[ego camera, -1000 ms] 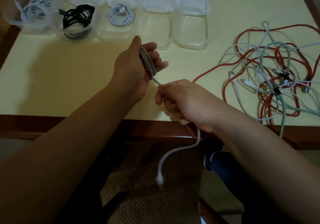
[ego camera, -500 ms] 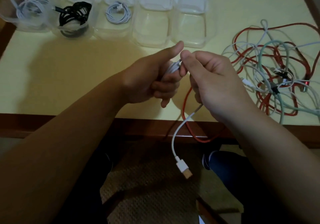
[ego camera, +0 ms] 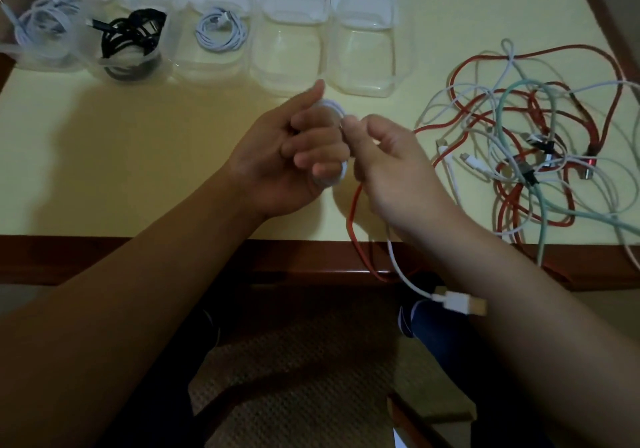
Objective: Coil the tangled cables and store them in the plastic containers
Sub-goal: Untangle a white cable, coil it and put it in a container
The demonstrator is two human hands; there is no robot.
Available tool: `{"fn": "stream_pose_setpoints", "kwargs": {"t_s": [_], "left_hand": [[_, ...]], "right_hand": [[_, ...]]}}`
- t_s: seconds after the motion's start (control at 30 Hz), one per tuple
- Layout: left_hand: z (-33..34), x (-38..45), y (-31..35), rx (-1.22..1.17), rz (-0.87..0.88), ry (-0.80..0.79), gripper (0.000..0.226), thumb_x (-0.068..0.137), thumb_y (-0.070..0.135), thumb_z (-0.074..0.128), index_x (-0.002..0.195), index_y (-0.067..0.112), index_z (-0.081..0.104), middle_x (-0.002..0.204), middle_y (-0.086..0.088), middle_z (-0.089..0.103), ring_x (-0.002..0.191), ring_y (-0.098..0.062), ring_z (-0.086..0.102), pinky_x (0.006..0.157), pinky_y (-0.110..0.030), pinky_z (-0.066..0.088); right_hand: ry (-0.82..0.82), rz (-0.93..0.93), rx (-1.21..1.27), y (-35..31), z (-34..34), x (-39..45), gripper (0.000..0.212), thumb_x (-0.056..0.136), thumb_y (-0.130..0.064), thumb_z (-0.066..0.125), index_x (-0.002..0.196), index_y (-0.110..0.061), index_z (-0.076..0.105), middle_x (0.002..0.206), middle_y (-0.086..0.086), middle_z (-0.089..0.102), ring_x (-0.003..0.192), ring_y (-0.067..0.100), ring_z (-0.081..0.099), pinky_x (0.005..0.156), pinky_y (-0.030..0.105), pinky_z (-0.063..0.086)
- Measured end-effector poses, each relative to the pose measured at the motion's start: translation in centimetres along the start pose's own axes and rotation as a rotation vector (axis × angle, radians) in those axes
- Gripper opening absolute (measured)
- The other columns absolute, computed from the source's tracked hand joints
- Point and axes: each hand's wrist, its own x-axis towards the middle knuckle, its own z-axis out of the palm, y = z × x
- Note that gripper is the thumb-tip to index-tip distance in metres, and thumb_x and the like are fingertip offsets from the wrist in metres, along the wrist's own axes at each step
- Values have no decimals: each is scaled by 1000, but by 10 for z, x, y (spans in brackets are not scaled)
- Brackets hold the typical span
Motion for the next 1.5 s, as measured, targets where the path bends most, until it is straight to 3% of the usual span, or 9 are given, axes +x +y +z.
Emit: {"fn": "stream_pose_setpoints", "kwargs": {"t_s": [0.23, 0.37, 0.53, 0.63, 0.83, 1.0, 1.13, 1.3, 1.5], "left_hand": [[-4, 7, 7, -46, 555, 487, 60, 111, 29, 39, 56, 9, 54, 51, 1, 55, 47, -12, 60, 58, -27, 59], [0, 12, 0, -20, 597, 531, 46, 112, 32, 36, 90, 1, 62, 86, -18, 77, 74, -27, 77, 74, -39, 64], [4, 11, -7, 674, 614, 746, 49, 112, 31, 35, 94, -3, 65, 86, -14, 78, 86, -26, 78, 78, -34, 63], [7, -1, -7, 1264, 574, 706, 48, 111, 24, 41, 75, 6, 67, 57, 3, 69, 59, -10, 69, 64, -20, 52], [21, -7, -5, 1383, 163, 612, 62, 110, 41, 37, 64, 9, 63, 53, -18, 61, 55, -30, 63, 61, -28, 56], [17, -11, -1, 1044, -45, 376, 67, 107, 55, 30, 53, 15, 35, 37, -3, 29, 37, -19, 35, 51, -31, 49], [9, -14, 3, 828, -90, 181, 64, 106, 49, 36, 51, 16, 29, 31, 6, 29, 30, -7, 35, 42, -24, 46], [-2, -23, 7, 914, -150, -7, 62, 77, 52, 80, 59, 1, 50, 37, 7, 45, 44, -7, 56, 56, -26, 58], [3, -13, 0, 1063, 96, 341, 61, 58, 48, 86, 63, -4, 56, 50, -22, 47, 44, -5, 56, 55, -20, 51]], "right_hand": [[-351, 118, -203, -5, 8, -14, 39, 110, -25, 42, 74, -19, 58, 52, -7, 46, 44, 5, 41, 49, 26, 32], [-471, 126, -251, -22, -1, -17, 37, 108, -19, 44, 78, -16, 66, 58, 4, 51, 49, 12, 46, 49, 28, 35], [-488, -80, -415, -35, -5, -27, 39, 108, -25, 47, 76, -21, 69, 54, -11, 55, 48, 5, 50, 50, 24, 37], [-300, -311, -504, -38, -15, -25, 35, 109, -29, 50, 79, -18, 67, 52, -11, 50, 53, 4, 52, 52, 20, 33], [-83, -400, -478, -28, -33, -11, 22, 105, -36, 60, 107, -14, 57, 53, -3, 51, 50, 14, 49, 53, 20, 30], [-260, -294, -420, -29, -34, -3, 38, 110, -47, 43, 106, -19, 69, 53, -2, 41, 46, 9, 37, 51, 32, 33], [-458, -254, -372, -32, -35, -3, 30, 105, -48, 55, 110, -23, 71, 50, -8, 37, 44, 9, 31, 49, 23, 26], [-518, -248, -419, -32, -41, 0, 35, 97, -51, 64, 91, -17, 68, 52, -11, 46, 49, 6, 39, 52, 26, 31], [-440, -327, -549, -34, -51, 3, 32, 101, -45, 64, 86, -18, 69, 59, -5, 56, 53, 6, 49, 51, 19, 32]]}}
